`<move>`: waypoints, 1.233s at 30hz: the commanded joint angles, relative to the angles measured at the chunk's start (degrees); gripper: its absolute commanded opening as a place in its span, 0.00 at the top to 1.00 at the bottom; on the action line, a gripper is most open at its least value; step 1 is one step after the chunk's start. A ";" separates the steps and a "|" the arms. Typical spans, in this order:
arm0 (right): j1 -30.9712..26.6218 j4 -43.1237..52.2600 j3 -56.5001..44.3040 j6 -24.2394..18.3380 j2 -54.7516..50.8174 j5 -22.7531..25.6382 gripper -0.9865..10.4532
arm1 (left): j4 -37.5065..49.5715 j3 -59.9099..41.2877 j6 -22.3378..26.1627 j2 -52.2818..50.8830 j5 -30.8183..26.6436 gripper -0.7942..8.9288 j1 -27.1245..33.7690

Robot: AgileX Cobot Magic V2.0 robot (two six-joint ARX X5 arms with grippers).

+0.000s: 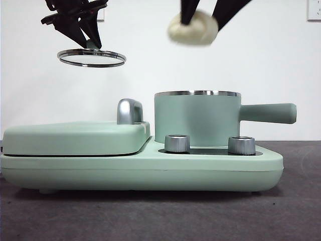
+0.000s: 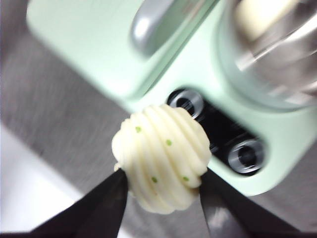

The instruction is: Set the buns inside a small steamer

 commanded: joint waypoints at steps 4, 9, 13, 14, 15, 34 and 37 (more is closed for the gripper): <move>-8.63 -2.62 11.04 -8.59 7.13 0.02 0.73 | 1.40 2.43 -0.55 0.50 0.11 0.87 -0.17; -13.22 -2.78 16.94 -11.98 14.36 0.09 0.73 | 1.44 2.43 -0.52 0.61 0.11 0.87 -0.15; -15.17 -2.45 18.82 -13.25 19.76 0.07 0.73 | 1.36 2.43 -0.52 0.66 0.11 0.87 -0.15; -15.52 -2.14 18.86 -13.29 21.00 0.09 0.73 | 1.33 2.43 -0.52 0.66 0.11 0.87 -0.15; -15.85 -2.03 18.86 -13.33 22.05 0.11 0.73 | 1.33 2.43 -0.52 0.66 0.11 0.87 -0.15; -16.85 -0.24 18.84 -13.20 31.04 3.08 0.73 | 1.36 2.43 -0.52 0.66 0.11 0.87 -0.15; -17.18 -0.24 18.84 -13.18 31.04 3.06 0.71 | 1.40 2.43 -0.50 0.68 0.11 0.87 -0.15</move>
